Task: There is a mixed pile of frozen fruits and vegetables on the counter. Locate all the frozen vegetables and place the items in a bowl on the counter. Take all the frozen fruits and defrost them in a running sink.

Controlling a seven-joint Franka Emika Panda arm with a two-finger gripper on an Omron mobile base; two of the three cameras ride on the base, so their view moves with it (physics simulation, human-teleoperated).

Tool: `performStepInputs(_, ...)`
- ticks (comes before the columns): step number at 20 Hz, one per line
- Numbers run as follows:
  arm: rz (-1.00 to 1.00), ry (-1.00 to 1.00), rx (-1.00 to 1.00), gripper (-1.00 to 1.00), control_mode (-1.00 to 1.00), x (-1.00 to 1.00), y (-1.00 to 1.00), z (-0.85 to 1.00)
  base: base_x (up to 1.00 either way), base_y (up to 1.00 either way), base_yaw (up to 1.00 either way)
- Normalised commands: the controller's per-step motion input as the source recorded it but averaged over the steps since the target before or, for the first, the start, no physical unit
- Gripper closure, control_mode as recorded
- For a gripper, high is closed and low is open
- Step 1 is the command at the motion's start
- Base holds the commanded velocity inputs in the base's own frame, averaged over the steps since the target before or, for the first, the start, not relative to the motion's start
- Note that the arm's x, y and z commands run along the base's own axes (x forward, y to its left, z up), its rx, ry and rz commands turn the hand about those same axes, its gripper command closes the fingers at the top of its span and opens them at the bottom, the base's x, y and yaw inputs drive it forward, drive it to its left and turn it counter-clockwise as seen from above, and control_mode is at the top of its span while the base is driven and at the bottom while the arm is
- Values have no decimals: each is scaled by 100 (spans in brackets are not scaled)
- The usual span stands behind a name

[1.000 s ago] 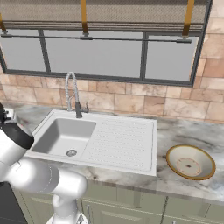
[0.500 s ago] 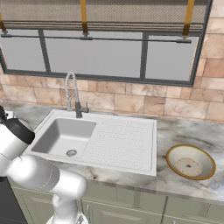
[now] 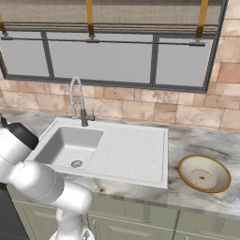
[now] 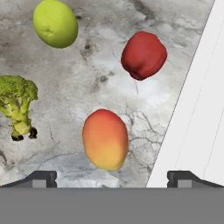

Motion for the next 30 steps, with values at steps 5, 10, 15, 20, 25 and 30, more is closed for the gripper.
performStepInputs(5,-2,0,0,-100,-100,1,8,-16,0,0,0)
performStepInputs(10,-3,0,0,-100,-100,0,6,-12,0,0,0)
performStepInputs(15,-2,0,0,-100,-100,0,0,-12,0,0,0)
performStepInputs(20,-3,0,0,-100,-100,1,1,-15,0,0,0)
performStepInputs(25,-3,1,0,-100,-100,8,2,-18,0,0,0)
performStepInputs(30,-3,2,0,-100,-100,10,6,-19,0,0,0)
